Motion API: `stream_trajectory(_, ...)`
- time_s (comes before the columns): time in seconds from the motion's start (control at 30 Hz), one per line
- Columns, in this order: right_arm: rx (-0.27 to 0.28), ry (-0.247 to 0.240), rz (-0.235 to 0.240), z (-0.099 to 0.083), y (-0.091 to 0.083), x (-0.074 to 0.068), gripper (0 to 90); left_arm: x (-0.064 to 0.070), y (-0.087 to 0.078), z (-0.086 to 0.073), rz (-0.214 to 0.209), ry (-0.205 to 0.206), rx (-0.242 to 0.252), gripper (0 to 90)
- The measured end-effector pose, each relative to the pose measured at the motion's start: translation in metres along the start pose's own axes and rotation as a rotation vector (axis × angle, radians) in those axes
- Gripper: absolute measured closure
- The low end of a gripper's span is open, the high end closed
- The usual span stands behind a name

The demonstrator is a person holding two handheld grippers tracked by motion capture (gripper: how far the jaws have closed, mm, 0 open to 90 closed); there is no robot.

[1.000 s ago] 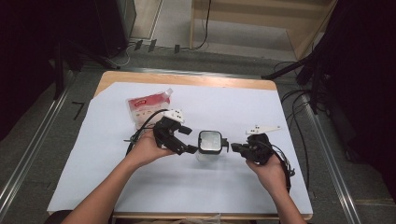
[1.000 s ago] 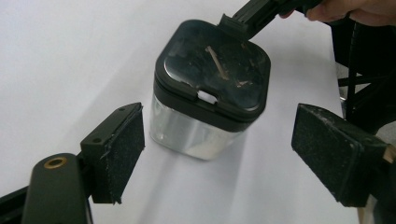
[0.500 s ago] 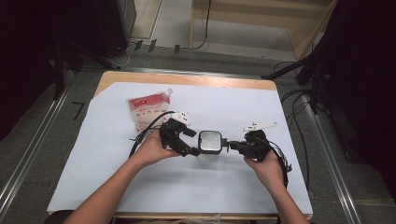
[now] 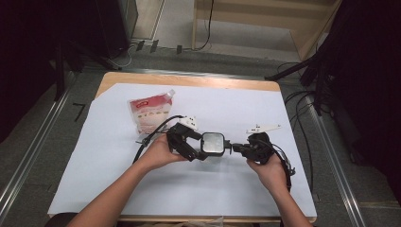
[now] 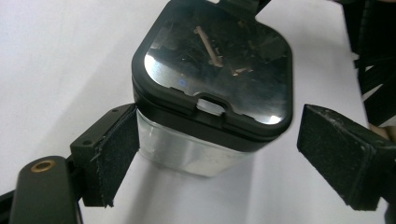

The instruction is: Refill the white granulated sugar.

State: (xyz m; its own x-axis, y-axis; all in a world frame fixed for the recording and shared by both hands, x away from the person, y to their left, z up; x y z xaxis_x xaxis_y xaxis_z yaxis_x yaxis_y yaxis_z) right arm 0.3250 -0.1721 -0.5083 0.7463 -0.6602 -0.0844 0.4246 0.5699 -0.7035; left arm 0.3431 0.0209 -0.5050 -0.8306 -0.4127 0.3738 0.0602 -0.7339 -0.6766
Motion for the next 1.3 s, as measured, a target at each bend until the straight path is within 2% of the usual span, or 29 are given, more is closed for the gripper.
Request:
stream_trajectory(0.17,0.001,0.001,-0.007,0.0001,0.0001,-0.0003,90.0,-0.0016,0.0057,-0.0014,0.010,0.009,-0.014,14.2)
stream_trajectory(0.37,0.005,-0.005,-0.010,-0.0003,0.0008,-0.0002,90.0,-0.0048,0.0093,-0.0018,-0.009,0.005,-0.019,13.6)
stream_trajectory(0.53,0.002,0.006,-0.010,-0.0009,0.0005,-0.0003,90.0,-0.0019,0.0088,-0.0008,0.025,0.028,-0.018,14.4)
stream_trajectory(0.7,-0.002,-0.004,-0.016,-0.0021,0.0007,-0.0021,90.0,-0.0023,0.0067,-0.0005,0.014,0.009,-0.026,14.8)
stream_trajectory(0.77,-0.002,-0.003,-0.015,-0.0029,0.0004,-0.0029,90.0,-0.0008,0.0056,-0.0002,0.033,0.018,-0.029,15.2)
stream_trajectory(0.93,0.005,0.011,-0.007,-0.0035,0.0006,-0.0020,90.0,0.0004,0.0045,0.0004,0.043,0.024,-0.021,15.9)
stream_trajectory(1.03,0.005,0.014,-0.003,-0.0038,0.0005,-0.0019,90.0,0.0011,0.0033,0.0004,0.057,0.040,-0.027,16.2)
stream_trajectory(1.3,0.008,0.013,-0.006,-0.0032,-0.0007,-0.0030,90.0,0.0024,0.0018,0.0022,0.057,0.040,-0.007,16.2)
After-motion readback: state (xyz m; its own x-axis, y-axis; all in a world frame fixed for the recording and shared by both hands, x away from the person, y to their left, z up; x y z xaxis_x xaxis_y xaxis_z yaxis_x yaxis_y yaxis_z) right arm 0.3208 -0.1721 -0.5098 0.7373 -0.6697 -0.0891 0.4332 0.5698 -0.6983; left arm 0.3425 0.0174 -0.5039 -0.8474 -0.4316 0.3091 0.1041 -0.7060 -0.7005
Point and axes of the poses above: each handheld gripper's, and its own axes: y roughly forward along the jaws, z roughly out of its top, x roughly to its right, the point moved 6 cm from there along y, roughly forward along the jaws, and after that the axes turned 13 degrees about -y, right-handed, at the moved point
